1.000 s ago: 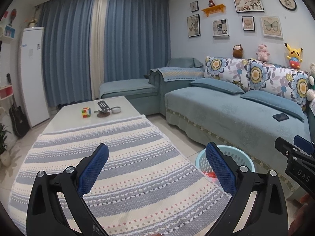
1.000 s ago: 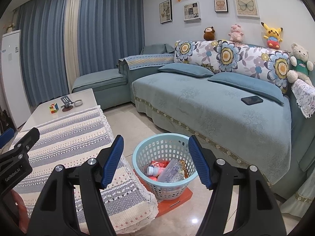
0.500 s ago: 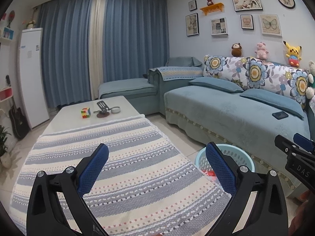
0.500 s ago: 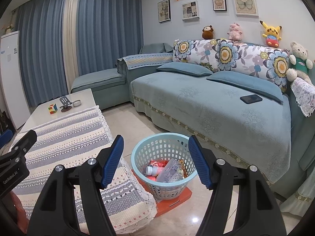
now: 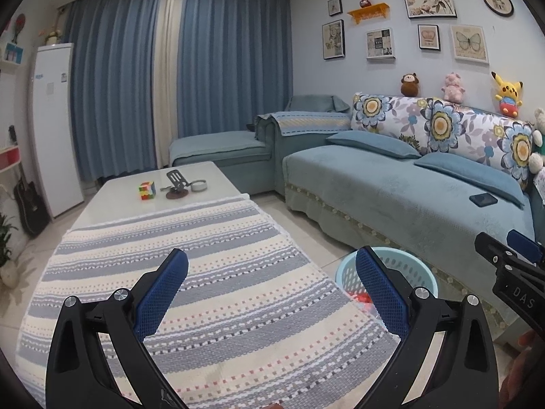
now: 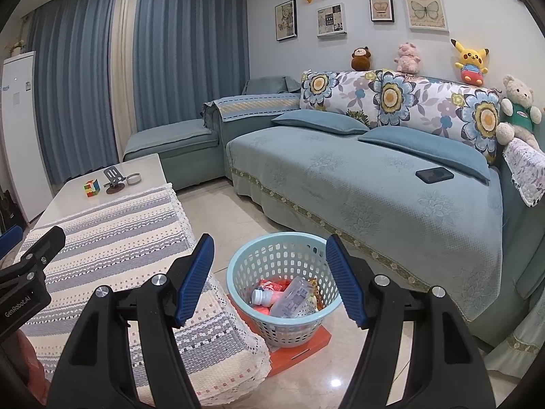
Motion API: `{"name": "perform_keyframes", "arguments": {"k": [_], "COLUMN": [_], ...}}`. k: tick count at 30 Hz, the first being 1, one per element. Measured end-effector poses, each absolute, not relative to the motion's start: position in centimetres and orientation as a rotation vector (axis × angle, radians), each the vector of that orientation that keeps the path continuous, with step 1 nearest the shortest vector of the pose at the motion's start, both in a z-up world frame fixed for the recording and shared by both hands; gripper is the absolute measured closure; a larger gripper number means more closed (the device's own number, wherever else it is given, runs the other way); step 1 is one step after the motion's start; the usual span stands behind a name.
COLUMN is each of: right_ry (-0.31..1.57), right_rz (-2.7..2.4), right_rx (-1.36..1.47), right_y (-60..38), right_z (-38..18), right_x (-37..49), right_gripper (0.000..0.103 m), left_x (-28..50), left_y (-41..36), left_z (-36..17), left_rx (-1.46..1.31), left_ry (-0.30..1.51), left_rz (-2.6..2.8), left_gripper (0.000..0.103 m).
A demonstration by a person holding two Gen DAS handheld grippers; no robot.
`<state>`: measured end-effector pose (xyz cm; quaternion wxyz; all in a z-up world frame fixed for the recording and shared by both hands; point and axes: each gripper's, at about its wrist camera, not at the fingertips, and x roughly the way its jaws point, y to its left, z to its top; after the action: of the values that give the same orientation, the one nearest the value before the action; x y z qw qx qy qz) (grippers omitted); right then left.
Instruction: Collect trash
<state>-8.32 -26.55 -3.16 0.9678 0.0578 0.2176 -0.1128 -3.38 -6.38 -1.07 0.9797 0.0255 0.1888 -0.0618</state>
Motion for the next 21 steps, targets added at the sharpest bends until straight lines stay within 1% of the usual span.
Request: {"name": "perform_keyframes", "arguments": {"k": [21], "right_ry": [0.444], "right_rz": [-0.219], "right_rx": [0.119], "right_y": [-26.57], "right_z": [-3.21], "right_x": [-8.31], "right_gripper": [0.039], "left_x": [-3.32], "left_y": [-6.63], "left_z": [-1.20], "left_rx": [0.083], "left_ry": [0.390], "left_rz": [-0.104], "left_gripper": [0.007]}}
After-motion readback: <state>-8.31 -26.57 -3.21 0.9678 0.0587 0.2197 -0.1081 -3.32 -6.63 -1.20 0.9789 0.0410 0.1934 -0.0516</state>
